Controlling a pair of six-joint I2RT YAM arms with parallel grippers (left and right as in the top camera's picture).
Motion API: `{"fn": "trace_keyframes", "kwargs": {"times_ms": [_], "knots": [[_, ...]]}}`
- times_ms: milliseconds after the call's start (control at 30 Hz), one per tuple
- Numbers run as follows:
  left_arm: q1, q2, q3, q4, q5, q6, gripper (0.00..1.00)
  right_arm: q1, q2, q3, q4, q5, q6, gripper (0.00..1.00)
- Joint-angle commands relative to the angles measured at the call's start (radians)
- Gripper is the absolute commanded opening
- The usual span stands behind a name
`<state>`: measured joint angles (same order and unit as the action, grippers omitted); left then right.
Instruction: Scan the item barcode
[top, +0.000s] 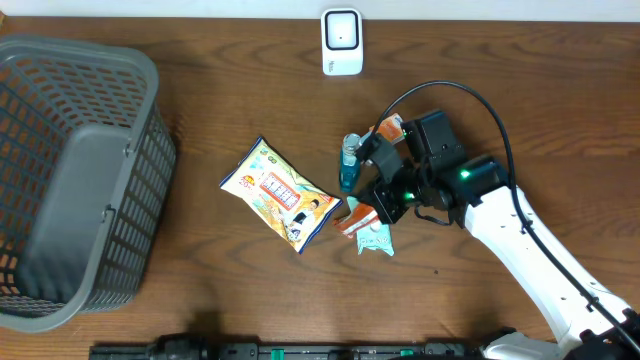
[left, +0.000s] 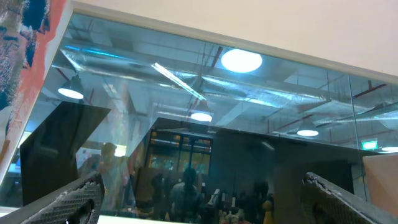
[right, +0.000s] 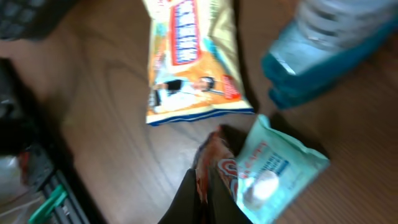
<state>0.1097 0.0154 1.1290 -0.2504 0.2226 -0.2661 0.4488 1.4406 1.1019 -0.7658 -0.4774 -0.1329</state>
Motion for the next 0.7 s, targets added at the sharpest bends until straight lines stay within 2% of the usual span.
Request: {"fn": "trace_keyframes", "kwargs": {"times_ms": [0, 267, 367, 467, 500, 600, 667], "knots": [[0.003, -0.013, -0.006, 0.006, 0.005, -0.009, 1.00, -0.010, -0.013, -0.003, -0.001, 0.131, 0.145, 0.01], [0.003, -0.013, -0.006, 0.006, 0.005, -0.009, 1.00, -0.057, -0.013, -0.003, -0.116, 0.355, 0.573, 0.01], [0.003, -0.013, -0.006, 0.006, 0.005, -0.010, 1.00, -0.062, -0.011, -0.004, -0.163, 0.448, 0.674, 0.01], [0.003, -0.013, -0.006, 0.006, 0.005, -0.009, 1.00, -0.061, -0.010, -0.005, -0.161, 0.477, 0.686, 0.01], [0.003, -0.013, -0.006, 0.006, 0.005, -0.010, 1.00, -0.061, -0.010, -0.005, -0.154, 0.476, 0.686, 0.04], [0.003, -0.013, -0.006, 0.006, 0.005, -0.010, 1.00, -0.061, -0.010, -0.004, -0.131, 0.475, 0.685, 0.31], [0.003, -0.013, -0.006, 0.006, 0.005, -0.010, 1.00, -0.061, -0.010, -0.004, -0.127, 0.469, 0.671, 0.43]]}}
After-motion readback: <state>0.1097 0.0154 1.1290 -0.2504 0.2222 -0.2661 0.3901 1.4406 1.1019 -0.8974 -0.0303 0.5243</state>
